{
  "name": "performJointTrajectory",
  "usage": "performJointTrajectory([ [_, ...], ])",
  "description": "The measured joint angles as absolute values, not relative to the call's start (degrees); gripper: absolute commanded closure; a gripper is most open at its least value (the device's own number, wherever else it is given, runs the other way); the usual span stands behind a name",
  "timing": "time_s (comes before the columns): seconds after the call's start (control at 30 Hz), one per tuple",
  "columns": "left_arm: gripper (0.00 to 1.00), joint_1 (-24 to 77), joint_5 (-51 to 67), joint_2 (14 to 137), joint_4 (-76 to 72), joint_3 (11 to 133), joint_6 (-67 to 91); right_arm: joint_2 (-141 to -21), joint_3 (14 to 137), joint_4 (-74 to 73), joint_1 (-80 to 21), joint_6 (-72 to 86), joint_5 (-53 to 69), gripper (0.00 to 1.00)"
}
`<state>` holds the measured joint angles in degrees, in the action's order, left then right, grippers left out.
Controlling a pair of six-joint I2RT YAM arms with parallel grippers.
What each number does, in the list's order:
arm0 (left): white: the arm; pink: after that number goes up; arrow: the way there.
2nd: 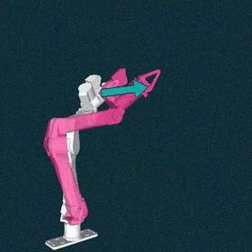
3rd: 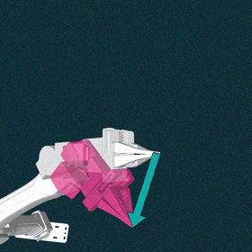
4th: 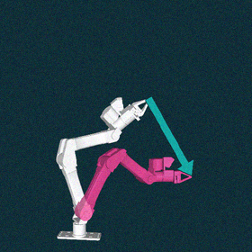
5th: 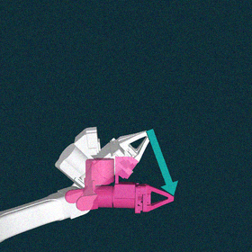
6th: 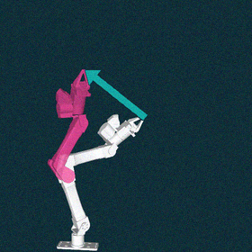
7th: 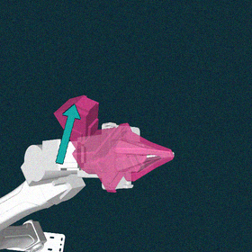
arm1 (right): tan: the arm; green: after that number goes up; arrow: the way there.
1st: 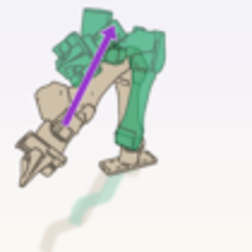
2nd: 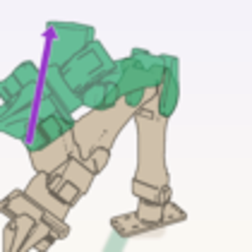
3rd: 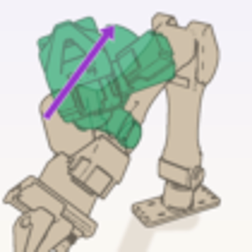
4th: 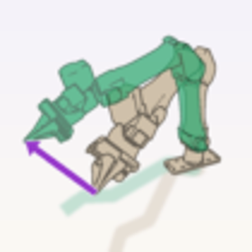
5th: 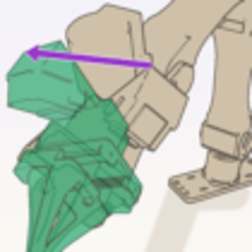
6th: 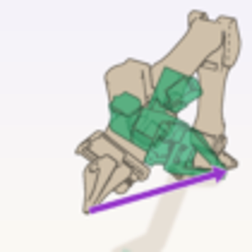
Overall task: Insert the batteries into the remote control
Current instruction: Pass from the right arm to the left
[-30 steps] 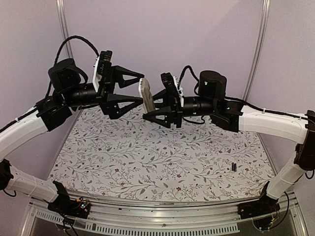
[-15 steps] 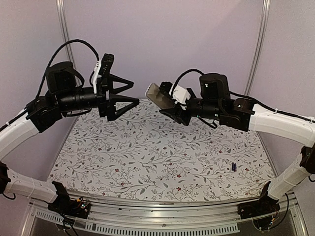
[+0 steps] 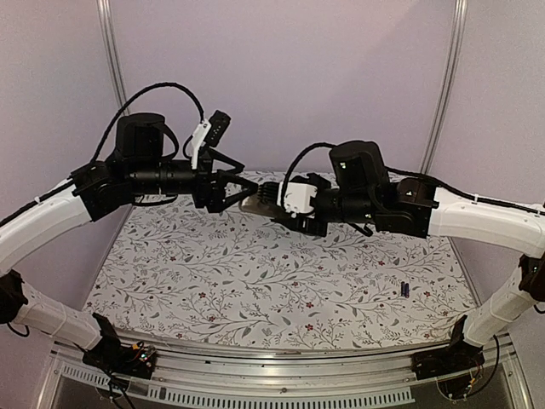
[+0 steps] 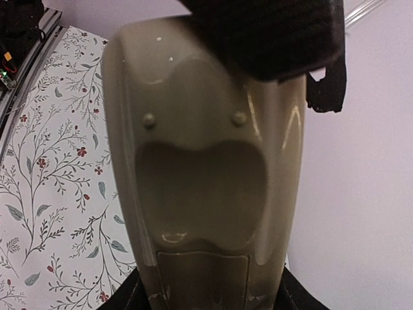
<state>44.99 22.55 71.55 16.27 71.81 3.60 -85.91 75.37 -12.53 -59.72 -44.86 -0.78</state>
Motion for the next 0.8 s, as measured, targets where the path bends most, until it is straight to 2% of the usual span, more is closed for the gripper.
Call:
performJointTrajectory([
  [0.17,0.05,45.2,23.6,70.3,17.0,71.5,2.3,-85.9,75.4,-12.8,-59.7,-45.0,2.5,0.70],
  [0.3,0.04,45.7,23.9,65.9,18.9,71.9,-3.5,-85.9,75.5,-14.0,-59.7,-44.6,5.6,0.70],
  [0.43,0.03,50.4,22.9,63.7,21.5,74.6,-12.9,-85.8,75.8,-15.5,-59.7,-43.3,8.4,0.70],
  [0.6,0.02,58.2,17.4,66.0,27.2,75.5,-22.8,-85.8,75.8,-16.6,-59.7,-41.5,10.5,0.70],
  [0.8,0.02,61.9,9.8,68.4,31.1,74.5,-28.9,-85.8,76.0,-16.8,-59.7,-40.6,12.4,0.70],
])
